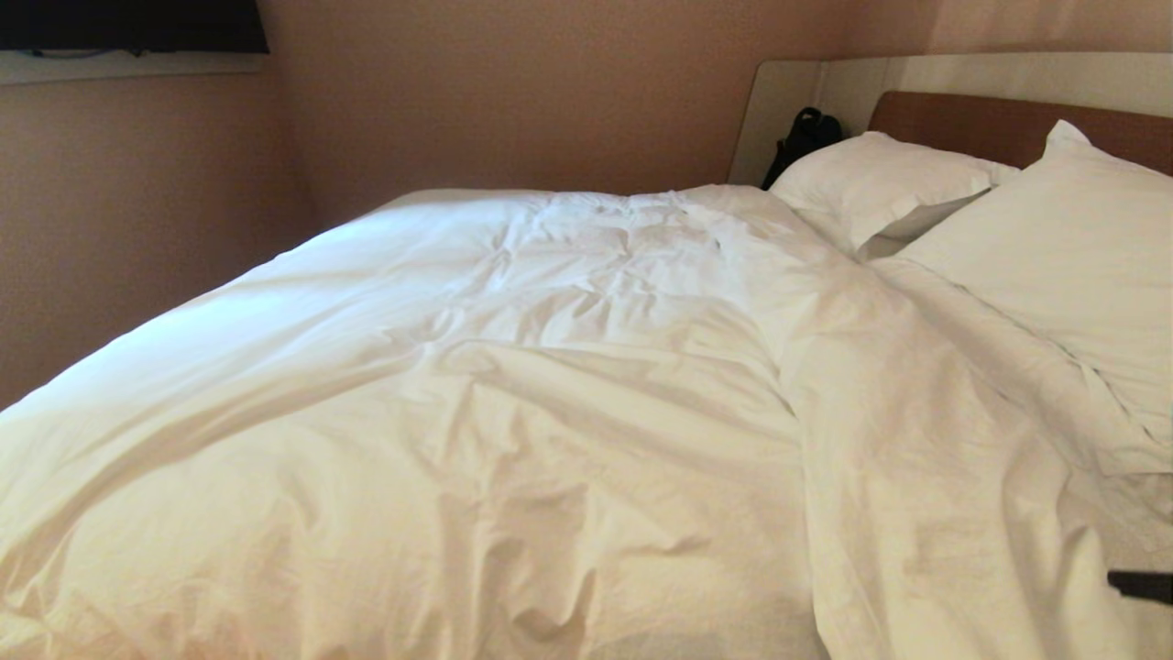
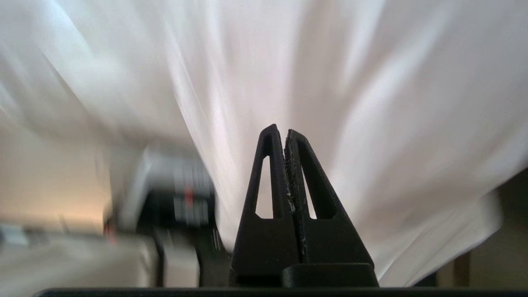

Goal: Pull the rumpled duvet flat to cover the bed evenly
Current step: Flatten the corners of the folded blanket

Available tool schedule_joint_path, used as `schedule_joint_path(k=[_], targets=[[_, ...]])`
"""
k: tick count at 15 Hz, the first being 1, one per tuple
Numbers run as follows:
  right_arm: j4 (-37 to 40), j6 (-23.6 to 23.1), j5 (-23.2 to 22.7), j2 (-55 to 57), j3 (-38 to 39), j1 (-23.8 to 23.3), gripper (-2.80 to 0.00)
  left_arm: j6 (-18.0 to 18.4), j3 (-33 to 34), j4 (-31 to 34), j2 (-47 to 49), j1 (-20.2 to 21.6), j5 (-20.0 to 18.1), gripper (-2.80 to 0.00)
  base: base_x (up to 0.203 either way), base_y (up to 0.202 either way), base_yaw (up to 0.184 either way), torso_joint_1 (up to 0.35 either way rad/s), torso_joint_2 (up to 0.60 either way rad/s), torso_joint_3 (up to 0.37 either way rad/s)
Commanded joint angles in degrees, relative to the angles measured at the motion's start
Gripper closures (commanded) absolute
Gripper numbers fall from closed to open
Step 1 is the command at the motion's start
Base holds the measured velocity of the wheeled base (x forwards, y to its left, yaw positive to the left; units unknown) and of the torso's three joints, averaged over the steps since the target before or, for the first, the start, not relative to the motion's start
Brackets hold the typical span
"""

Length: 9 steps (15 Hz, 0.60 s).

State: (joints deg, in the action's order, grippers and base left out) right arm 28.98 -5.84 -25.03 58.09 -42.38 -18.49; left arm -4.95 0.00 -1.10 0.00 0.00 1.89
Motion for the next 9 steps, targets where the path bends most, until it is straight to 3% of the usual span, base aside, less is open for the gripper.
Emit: schedule_joint_path(k=[1,4,6,7,9], targets=[[2.5,7.4,-0.3,-2.0,-10.2,0.2,0.00,-0.1,0.0,0.0,0.0,0.0,0.0,0.00,0.000,0.000,0.000,0.000,0.00,0.000],[2.0,10.4,-1.9,-4.5,-18.5,0.5,0.00,-0.1,0.0,0.0,0.0,0.0,0.0,0.00,0.000,0.000,0.000,0.000,0.00,0.000],[-3.6,10.5,-8.2,-5.4,-21.1,0.0,0.00,-0.1,0.0,0.0,0.0,0.0,0.0,0.00,0.000,0.000,0.000,0.000,0.00,0.000],[-3.9,10.5,-8.7,-6.7,-21.0,0.0,0.00,-0.1,0.0,0.0,0.0,0.1,0.0,0.00,0.000,0.000,0.000,0.000,0.00,0.000],[-3.6,10.4,-14.0,-11.1,-20.5,0.2,0.00,-0.1,0.0,0.0,0.0,0.1,0.0,0.00,0.000,0.000,0.000,0.000,0.00,0.000]])
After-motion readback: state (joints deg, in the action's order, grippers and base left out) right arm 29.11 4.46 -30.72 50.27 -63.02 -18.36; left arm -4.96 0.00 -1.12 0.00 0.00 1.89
